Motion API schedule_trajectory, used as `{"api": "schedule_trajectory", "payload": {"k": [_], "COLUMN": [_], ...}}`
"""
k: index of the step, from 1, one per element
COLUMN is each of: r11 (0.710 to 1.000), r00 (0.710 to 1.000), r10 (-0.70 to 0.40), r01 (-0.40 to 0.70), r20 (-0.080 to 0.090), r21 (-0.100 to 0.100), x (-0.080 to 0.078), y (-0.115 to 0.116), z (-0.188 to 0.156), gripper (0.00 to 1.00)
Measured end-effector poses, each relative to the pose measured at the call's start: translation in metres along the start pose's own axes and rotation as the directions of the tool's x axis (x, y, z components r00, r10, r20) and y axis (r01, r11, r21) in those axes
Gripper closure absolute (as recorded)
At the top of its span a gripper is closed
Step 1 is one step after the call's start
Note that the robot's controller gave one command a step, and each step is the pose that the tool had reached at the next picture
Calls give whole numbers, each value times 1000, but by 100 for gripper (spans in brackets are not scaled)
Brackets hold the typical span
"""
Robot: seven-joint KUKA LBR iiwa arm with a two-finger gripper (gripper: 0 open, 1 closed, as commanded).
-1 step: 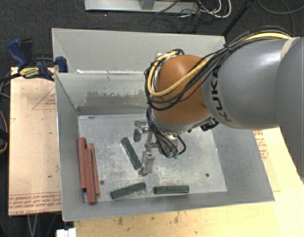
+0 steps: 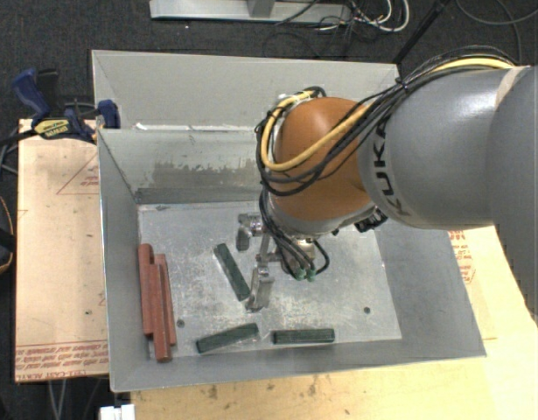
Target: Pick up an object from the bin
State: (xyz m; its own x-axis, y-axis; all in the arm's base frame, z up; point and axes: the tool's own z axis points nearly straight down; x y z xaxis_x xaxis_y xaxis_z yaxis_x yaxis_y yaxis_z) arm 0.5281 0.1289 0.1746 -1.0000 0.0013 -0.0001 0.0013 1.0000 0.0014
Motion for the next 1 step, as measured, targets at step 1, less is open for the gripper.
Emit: {"api": "schedule_trajectory", "payload": {"k": [1], "r11": [999], "r00": [999], "r10": [40], "r01": [-40], "r20": [7], "r21": [-2], "x": [1], "y": [8], "z": [53], "gripper": [0]}}
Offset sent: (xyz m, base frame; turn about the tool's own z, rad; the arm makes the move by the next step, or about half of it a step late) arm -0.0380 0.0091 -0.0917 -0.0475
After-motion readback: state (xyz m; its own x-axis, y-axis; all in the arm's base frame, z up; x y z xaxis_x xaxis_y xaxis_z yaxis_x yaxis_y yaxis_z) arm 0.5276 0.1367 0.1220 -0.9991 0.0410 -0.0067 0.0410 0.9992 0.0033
